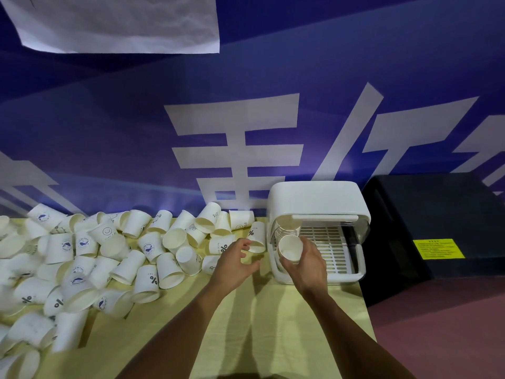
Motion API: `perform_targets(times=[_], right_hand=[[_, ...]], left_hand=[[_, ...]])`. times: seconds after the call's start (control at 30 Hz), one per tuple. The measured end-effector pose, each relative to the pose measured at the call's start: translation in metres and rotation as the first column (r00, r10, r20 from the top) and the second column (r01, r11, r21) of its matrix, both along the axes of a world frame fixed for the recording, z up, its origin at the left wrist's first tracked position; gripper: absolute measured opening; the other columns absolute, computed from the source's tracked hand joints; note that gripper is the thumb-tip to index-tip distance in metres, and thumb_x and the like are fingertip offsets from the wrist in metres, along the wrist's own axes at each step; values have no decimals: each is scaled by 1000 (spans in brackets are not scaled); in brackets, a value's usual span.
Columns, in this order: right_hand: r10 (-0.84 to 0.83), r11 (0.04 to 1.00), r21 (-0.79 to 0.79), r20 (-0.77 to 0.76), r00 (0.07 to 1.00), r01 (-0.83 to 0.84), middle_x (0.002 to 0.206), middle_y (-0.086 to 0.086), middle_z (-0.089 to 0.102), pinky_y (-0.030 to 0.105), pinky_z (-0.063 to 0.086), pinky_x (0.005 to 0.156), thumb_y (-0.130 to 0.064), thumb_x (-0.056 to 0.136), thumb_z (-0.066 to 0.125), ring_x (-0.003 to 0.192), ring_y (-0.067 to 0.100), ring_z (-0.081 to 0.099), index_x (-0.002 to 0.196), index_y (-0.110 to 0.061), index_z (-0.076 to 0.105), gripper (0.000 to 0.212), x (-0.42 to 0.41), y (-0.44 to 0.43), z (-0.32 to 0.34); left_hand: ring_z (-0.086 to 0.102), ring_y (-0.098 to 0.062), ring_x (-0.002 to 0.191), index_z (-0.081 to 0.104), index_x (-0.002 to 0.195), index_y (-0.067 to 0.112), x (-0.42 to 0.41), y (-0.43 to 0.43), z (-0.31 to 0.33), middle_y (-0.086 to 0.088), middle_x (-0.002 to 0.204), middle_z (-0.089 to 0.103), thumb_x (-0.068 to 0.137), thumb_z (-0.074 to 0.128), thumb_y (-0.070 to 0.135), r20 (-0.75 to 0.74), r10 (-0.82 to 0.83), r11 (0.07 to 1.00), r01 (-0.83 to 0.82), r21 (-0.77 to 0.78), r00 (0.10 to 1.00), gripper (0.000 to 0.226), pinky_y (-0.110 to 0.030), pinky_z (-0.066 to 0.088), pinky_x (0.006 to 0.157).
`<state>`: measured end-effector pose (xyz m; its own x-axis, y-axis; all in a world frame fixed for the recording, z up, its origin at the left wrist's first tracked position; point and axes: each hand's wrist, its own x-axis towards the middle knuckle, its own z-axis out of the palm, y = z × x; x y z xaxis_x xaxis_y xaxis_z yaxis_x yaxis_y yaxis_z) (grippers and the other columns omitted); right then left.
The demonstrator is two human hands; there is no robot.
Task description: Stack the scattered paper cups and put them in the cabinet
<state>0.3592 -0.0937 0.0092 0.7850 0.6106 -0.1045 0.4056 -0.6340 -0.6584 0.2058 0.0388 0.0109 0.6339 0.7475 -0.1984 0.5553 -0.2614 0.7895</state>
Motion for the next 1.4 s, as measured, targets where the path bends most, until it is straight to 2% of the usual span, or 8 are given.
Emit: perform_targets(times=[0.13,0.33,0.6,0.83,0.97,1.13,1.27,1.4], right_hand=[[18,1000,6,23,1000,-18,133,0,60,45,45,103,-50,81,70,120,24,57,139,-21,49,68,-4,2,1],[78,992,83,166,983,-93,133,5,63,42,42,106,-32,92,66,121,25,57,134,-15,57,47,-27,15,16],[301,944,96,142,943,-316,132,4,64,40,48,101,-32,91,67,116,25,61,134,-16,58,46,-82,53,12],[477,873,59,99,873,-484,125,7,66,44,49,99,-26,87,72,114,29,63,130,-11,60,47,-155,93,-10],[528,849,-13,75,846,-529,128,6,63,42,46,101,-29,89,70,118,27,58,134,-13,57,50,-189,121,-13],[574,818,-112,132,808,-564,130,11,62,43,43,101,-33,91,69,120,32,56,134,-10,57,50,-214,161,-16],[614,789,-122,145,776,-602,126,11,63,44,45,96,-32,90,67,114,33,58,133,-11,58,48,-245,194,-14],[679,734,-123,110,726,-668,124,10,64,42,46,92,-33,89,69,111,32,59,131,-11,59,48,-283,220,-17]], left_hand=[[58,-9,105,53,128,28,-7,1,0,10,119,58,78,80,38,6,17,1000,-17,-4,1000,58,-31,51,90],[58,-8,101,55,125,26,-32,-1,-1,8,116,60,77,82,35,51,76,997,-74,-35,996,55,-16,44,79],[61,-12,102,56,126,22,-105,5,1,6,117,61,77,81,34,20,256,967,-256,-14,966,56,-27,50,87],[59,-14,98,59,122,16,-195,26,-11,1,112,61,75,84,28,-26,415,910,-415,-15,910,54,-24,48,86],[59,-18,107,58,126,15,-236,54,-21,-2,117,59,76,83,27,-80,448,893,-450,-3,890,57,-26,46,92],[51,-22,110,60,123,15,-271,95,-25,-4,117,57,78,78,29,-111,479,873,-459,162,871,50,-29,39,90],[49,-32,113,64,115,15,-300,129,-28,-7,119,59,72,80,28,-88,577,785,-521,337,812,48,-43,41,96],[43,-35,124,62,123,16,-331,154,-32,-9,132,52,70,82,32,-126,684,703,-602,379,719,59,-52,42,94]])
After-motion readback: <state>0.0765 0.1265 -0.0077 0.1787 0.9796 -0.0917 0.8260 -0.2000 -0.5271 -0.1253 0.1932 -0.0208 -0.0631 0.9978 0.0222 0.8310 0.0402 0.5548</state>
